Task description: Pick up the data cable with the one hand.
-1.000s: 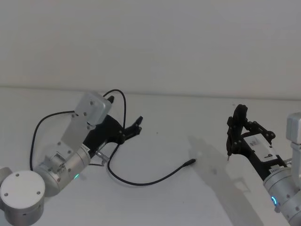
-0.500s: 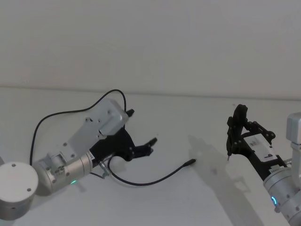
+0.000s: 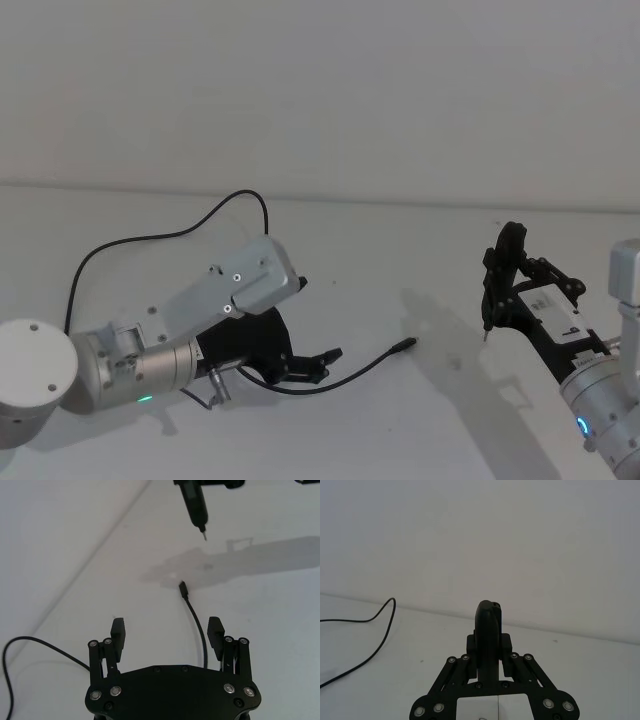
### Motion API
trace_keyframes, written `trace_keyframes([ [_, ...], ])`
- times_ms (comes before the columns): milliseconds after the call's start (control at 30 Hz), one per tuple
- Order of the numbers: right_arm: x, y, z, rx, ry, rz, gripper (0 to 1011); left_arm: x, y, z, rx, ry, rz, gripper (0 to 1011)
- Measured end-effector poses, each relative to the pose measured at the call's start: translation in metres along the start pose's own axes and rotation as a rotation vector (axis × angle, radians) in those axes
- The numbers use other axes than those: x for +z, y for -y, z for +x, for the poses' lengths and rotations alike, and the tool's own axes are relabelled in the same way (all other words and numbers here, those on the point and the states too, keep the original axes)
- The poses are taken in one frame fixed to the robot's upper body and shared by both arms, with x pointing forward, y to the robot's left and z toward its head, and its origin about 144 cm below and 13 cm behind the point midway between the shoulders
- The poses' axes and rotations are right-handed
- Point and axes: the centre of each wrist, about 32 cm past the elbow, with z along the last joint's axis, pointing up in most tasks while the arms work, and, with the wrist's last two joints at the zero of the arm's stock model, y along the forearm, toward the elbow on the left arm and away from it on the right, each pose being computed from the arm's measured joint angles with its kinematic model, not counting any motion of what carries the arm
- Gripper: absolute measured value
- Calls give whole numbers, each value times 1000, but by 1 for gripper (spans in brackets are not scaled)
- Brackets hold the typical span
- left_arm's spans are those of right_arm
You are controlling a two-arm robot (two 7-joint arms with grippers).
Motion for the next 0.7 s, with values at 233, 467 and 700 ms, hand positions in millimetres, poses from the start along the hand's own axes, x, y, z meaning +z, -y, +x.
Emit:
trace_keyframes([
  [233,0,0,0,0,0,0,268,3,5,0,-22,-11,44,1001],
  [467,0,0,0,0,0,0,268,5,16,-1,-39,-31,92,1001],
  [700,0,0,0,0,0,0,268,4,28,-4,-49,-42,131,1001],
])
